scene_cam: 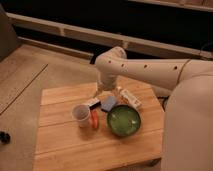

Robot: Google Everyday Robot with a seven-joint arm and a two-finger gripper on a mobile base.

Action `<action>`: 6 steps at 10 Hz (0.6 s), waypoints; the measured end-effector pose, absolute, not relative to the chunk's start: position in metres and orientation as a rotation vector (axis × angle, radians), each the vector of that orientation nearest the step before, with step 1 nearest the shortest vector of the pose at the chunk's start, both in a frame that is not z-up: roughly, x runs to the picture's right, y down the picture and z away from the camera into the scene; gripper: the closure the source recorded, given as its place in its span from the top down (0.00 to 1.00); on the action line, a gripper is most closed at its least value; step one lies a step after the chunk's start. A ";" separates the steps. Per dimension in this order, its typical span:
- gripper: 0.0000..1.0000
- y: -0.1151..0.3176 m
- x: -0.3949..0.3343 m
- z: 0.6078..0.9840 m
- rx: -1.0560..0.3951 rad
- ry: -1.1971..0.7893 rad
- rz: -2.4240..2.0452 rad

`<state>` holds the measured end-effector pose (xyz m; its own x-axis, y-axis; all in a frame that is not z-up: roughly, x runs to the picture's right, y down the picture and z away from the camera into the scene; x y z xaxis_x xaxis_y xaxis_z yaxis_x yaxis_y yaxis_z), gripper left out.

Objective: Place the pepper in the ceramic bowl

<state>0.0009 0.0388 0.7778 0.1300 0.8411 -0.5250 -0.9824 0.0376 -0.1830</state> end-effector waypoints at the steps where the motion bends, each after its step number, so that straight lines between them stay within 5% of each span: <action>1: 0.65 0.048 0.005 0.784 -0.586 0.303 1.440; 6: 0.65 0.067 -0.006 0.806 -0.641 0.248 1.409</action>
